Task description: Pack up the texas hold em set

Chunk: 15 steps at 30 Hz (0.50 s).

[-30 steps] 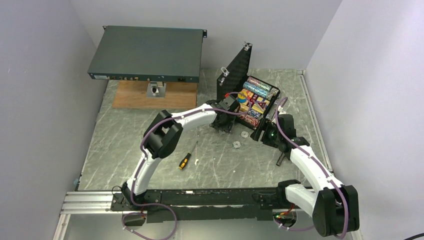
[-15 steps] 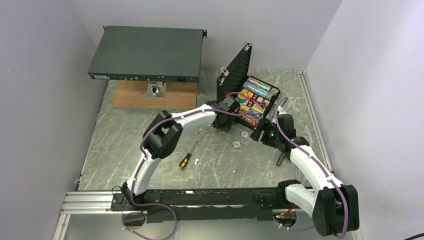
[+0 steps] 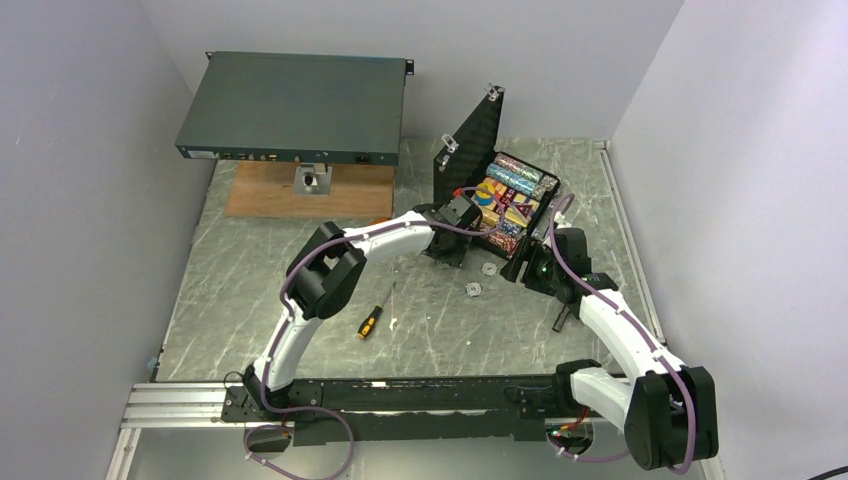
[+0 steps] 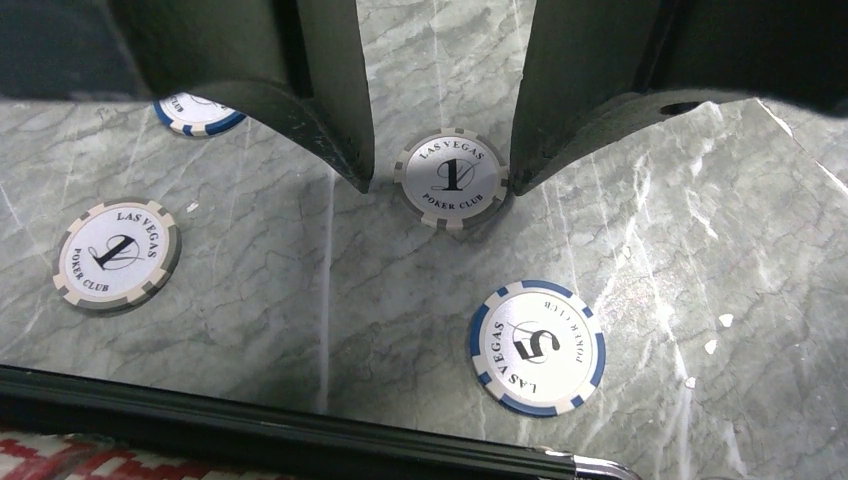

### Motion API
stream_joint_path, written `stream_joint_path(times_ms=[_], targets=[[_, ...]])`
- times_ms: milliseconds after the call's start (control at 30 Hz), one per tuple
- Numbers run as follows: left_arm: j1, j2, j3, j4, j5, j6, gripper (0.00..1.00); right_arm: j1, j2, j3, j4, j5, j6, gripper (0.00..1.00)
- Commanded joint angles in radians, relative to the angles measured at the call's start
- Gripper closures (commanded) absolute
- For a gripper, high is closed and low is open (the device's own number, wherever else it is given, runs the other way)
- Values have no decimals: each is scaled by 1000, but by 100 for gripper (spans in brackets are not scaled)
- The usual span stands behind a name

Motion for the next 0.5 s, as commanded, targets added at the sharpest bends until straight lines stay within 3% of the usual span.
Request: stream_joint_path(times_ms=[0,333,467], targets=[[-11,27,-57,-114,20,0,43,-4,-3,13,41,-19,-3,28],[-11,40,-47,-130,-10,15,56,-3,-14,4,42,-16,2,28],[-12,18,-48,-115,-14,33,67,-3,-9,3,44,-20,3,28]])
